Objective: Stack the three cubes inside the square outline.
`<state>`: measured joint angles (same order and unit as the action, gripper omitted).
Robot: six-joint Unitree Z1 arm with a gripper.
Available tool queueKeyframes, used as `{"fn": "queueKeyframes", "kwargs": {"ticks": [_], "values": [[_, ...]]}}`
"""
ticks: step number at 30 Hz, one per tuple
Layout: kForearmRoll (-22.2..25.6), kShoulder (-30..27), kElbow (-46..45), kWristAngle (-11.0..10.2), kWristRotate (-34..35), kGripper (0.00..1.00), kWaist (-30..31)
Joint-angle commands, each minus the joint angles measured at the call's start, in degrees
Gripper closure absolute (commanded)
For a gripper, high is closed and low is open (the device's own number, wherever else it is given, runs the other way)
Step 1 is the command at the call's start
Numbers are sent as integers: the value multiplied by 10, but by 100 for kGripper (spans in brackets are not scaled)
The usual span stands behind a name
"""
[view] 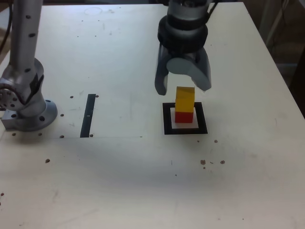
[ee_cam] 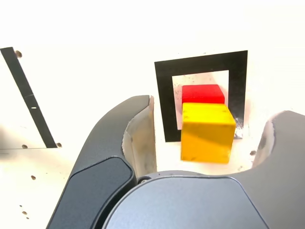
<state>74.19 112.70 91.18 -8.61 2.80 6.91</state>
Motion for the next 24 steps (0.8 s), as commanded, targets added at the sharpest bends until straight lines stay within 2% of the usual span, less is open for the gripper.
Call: {"fn": "queueKeyframes", "kwargs": {"ticks": [1,13,24], "values": [[7,-13,-4,-4,0,1,-3],[26,-43,-20,-15,-42,0,-65],[25,-47,-1,-23,-129,0,-190]]}}
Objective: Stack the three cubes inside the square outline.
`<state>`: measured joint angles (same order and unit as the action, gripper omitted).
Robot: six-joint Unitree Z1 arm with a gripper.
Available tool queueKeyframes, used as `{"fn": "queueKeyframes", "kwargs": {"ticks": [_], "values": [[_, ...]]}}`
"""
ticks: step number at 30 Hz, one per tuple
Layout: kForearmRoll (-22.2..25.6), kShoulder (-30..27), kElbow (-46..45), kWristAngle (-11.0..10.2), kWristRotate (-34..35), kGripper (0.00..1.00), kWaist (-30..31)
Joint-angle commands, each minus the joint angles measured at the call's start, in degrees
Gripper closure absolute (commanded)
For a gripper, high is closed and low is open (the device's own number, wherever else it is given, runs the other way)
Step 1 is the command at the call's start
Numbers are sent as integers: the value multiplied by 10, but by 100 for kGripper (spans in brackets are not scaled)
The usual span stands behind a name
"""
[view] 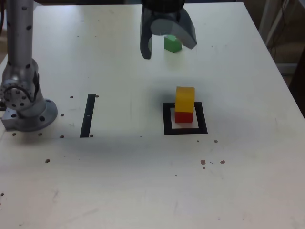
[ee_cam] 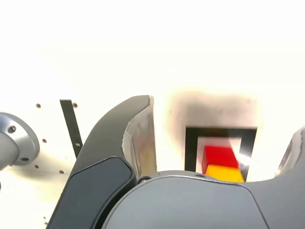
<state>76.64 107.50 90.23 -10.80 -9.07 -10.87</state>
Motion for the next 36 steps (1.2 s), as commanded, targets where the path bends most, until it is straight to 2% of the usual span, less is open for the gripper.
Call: {"fn": "queueKeyframes", "kwargs": {"ticks": [1,7,15,25,30,36], "values": [[1,8,14,-1,-21,0,-26],[4,55,94,-4,-100,1,-120],[27,142,192,-5,-127,1,-195],[51,214,290,6,-127,2,-242],[55,226,274,16,-110,3,-246],[63,236,258,33,-41,3,-244]]}}
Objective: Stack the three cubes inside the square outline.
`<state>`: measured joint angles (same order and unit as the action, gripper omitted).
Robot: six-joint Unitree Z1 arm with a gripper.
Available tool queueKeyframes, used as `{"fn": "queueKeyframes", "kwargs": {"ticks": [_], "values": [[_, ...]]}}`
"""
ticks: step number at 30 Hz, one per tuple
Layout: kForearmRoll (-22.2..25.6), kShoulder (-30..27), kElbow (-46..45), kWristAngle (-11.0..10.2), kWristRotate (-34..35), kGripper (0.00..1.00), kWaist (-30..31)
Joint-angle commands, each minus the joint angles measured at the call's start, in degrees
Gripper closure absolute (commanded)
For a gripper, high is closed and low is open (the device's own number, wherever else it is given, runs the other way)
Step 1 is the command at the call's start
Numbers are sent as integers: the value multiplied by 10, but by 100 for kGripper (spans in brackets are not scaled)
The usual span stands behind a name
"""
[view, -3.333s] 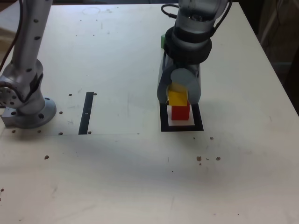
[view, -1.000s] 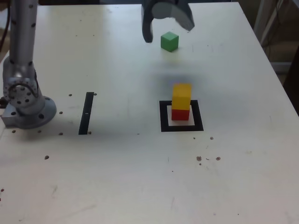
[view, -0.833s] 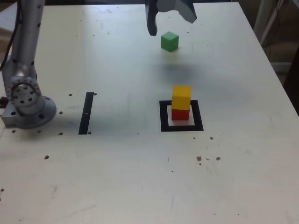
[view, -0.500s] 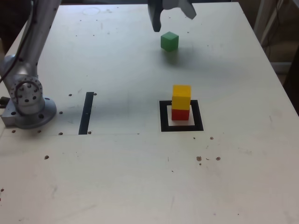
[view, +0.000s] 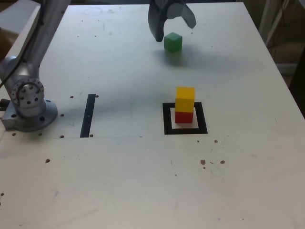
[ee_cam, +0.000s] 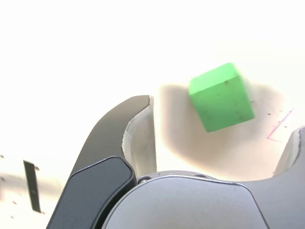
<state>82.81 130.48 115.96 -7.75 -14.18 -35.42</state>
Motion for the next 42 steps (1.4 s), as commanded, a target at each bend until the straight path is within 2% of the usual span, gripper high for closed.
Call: {"fn": "queueKeyframes", "kwargs": {"ticks": [1,4,8,20,24,27,29,34,38,42], "values": [[1,8,1,6,20,3,2],[-1,15,5,12,45,4,5],[-7,24,14,10,67,5,6],[-27,45,7,5,80,12,-6],[-34,49,5,11,82,24,-10],[-42,51,3,16,84,40,-10],[-49,51,0,19,86,47,-10],[-65,51,-8,23,85,53,-11],[-75,48,-9,22,80,66,-14],[-86,48,-12,25,72,72,-14]]}}
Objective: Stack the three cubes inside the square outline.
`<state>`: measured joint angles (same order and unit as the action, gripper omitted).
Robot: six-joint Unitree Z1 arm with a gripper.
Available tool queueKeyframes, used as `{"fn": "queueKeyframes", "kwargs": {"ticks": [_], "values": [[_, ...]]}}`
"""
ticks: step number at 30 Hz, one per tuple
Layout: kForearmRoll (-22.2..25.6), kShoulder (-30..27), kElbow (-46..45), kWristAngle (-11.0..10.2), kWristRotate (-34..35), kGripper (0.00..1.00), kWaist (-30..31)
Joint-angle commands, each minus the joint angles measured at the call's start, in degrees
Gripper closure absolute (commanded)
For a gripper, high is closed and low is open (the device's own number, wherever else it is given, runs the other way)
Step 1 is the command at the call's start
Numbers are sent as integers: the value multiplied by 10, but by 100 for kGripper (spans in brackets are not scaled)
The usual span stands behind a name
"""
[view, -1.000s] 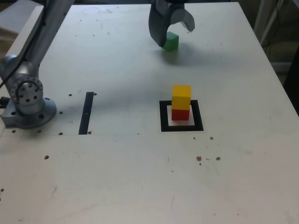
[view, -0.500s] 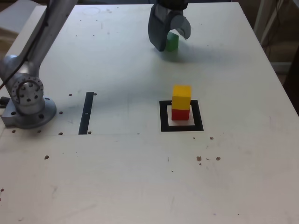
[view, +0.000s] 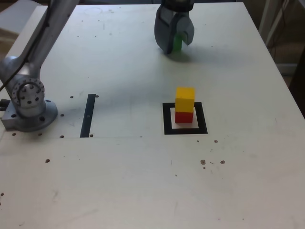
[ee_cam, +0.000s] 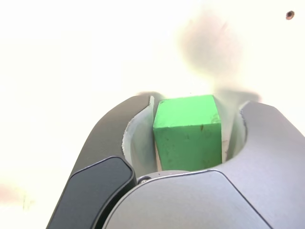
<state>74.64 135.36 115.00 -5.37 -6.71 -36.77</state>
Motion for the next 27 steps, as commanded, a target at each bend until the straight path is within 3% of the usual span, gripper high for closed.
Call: {"fn": "queueKeyframes", "kwargs": {"ticks": [1,13,19,27], "values": [[-6,-1,-3,2,-5,72,-1],[-2,-12,7,9,-33,76,6],[51,-40,34,7,-60,76,34],[119,-91,40,-14,-75,76,118]]}}
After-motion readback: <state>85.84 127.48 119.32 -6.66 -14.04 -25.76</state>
